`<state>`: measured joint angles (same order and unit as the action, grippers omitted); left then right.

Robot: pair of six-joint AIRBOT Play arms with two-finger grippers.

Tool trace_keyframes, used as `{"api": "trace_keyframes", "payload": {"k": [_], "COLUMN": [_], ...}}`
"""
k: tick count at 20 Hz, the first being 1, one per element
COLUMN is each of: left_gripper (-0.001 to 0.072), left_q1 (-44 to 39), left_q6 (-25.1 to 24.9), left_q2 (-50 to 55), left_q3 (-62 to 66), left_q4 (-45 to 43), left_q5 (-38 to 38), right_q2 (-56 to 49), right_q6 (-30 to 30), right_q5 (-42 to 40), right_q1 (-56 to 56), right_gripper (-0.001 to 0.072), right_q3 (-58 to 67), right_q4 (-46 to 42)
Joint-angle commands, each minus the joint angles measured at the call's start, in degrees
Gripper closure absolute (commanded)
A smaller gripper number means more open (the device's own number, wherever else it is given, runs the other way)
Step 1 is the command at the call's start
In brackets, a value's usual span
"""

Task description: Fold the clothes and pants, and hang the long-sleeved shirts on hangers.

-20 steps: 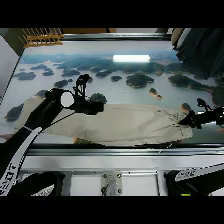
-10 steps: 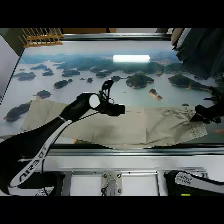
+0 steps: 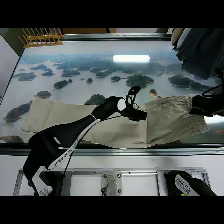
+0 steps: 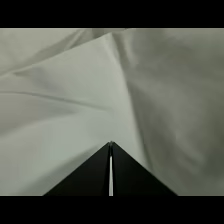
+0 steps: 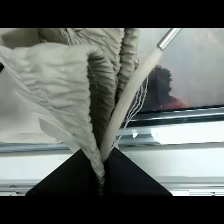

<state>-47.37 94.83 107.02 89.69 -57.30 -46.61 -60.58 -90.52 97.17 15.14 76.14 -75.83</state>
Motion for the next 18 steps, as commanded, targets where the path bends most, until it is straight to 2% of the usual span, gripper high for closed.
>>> {"api": "trace_keyframes", "payload": {"k": [1,6,9,18], "left_gripper": [0.0704,0.0704,0.0704,0.0704], "left_q1": [-2.62,-2.89,-0.24,20.17], "left_q6": [-0.15,-0.15,-0.20,-6.97], "left_q2": [3.23,3.85,2.80,-7.10], "left_q3": [2.08,2.08,2.05,2.05], "left_q4": [0.46,0.37,0.24,-0.15], "left_q5": [0.35,0.48,-1.03,-5.97], "right_q2": [1.68,1.60,1.57,0.04], "right_q6": [-5.84,-10.69,-13.86,-26.56], "right_q5": [1.27,1.25,1.22,-5.31], "right_q1": [-5.77,-13.20,-17.09,-29.29], "right_gripper": [0.0700,0.0700,0.0699,0.0700], "right_q3": [2.14,3.39,4.37,5.99], "right_q4": [-0.52,-0.50,-0.50,3.65]}}
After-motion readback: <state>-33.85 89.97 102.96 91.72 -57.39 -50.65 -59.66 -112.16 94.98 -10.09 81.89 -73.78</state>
